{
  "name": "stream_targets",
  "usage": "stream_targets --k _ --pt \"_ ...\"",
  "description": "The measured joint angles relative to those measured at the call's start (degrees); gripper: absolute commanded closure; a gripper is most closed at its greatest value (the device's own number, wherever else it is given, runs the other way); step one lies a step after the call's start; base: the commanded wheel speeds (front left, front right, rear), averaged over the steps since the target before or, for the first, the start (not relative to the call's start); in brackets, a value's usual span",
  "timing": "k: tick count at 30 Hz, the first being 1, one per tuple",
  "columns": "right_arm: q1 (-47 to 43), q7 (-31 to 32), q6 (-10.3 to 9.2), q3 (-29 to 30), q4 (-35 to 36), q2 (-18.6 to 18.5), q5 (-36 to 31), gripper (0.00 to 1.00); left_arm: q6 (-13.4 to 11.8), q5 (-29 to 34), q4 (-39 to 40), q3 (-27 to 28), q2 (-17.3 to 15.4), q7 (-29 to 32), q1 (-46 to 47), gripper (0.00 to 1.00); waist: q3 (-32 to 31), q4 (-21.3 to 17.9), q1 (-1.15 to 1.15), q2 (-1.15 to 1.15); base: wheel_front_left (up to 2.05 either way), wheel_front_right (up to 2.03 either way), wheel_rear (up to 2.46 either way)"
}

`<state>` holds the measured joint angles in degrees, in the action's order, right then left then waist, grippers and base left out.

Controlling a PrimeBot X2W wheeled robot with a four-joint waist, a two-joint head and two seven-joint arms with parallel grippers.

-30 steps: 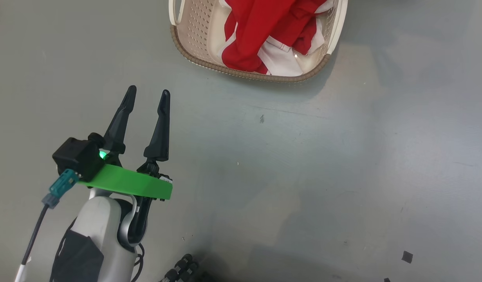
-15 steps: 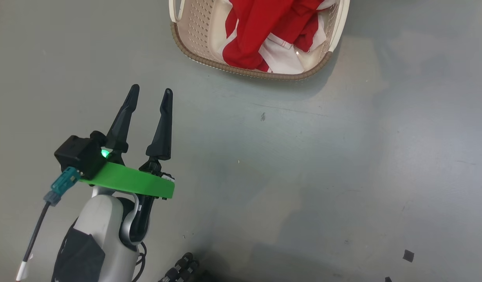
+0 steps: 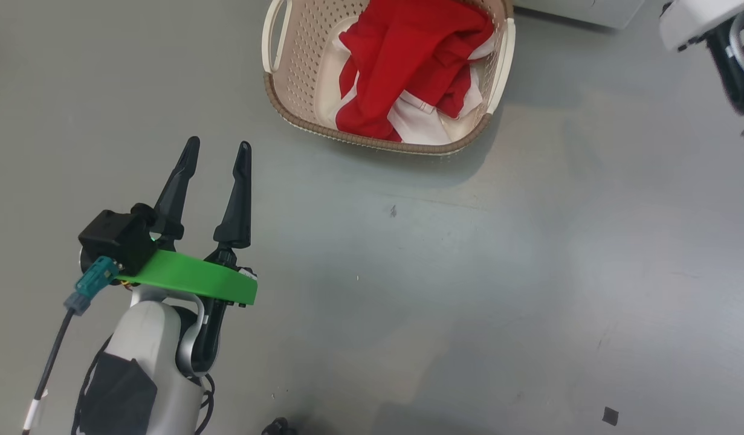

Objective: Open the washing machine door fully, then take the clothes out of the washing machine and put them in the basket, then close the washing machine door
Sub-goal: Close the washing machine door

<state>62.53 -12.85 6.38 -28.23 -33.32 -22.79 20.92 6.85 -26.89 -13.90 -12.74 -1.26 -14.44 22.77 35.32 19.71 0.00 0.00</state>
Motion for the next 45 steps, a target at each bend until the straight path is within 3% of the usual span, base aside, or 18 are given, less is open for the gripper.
stream_targets --k 9,17,28,45 --pt "-10.03 -1.34 -0.07 0.58 -0.3 3.0 2.13 1.0 0.0 3.64 -1.68 2.2 0.0 0.0 -0.24 0.0 -6.34 -1.95 0.0 0.0 0.0 0.0 0.0" --pt "-18.84 -1.67 -2.15 3.31 0.57 5.89 4.83 1.0 0.0 5.34 -3.09 3.59 -0.7 0.0 -3.02 0.0 -12.17 -5.32 0.0 0.0 0.0 0.0 0.0" --pt "-30.97 -1.67 -4.55 7.7 7.35 9.16 5.3 1.0 0.01 5.82 -5.41 5.21 -0.87 0.0 -9.43 0.0 -20.54 -11.33 0.0 0.0 0.0 0.0 0.0" --pt "-48.91 -1.67 -6.86 12.92 14.35 10.45 5.76 1.0 0.02 6.02 -5.68 5.76 -0.91 0.0 -17.13 0.0 -32.17 -18.89 0.0 0.0 0.0 0.0 0.0"
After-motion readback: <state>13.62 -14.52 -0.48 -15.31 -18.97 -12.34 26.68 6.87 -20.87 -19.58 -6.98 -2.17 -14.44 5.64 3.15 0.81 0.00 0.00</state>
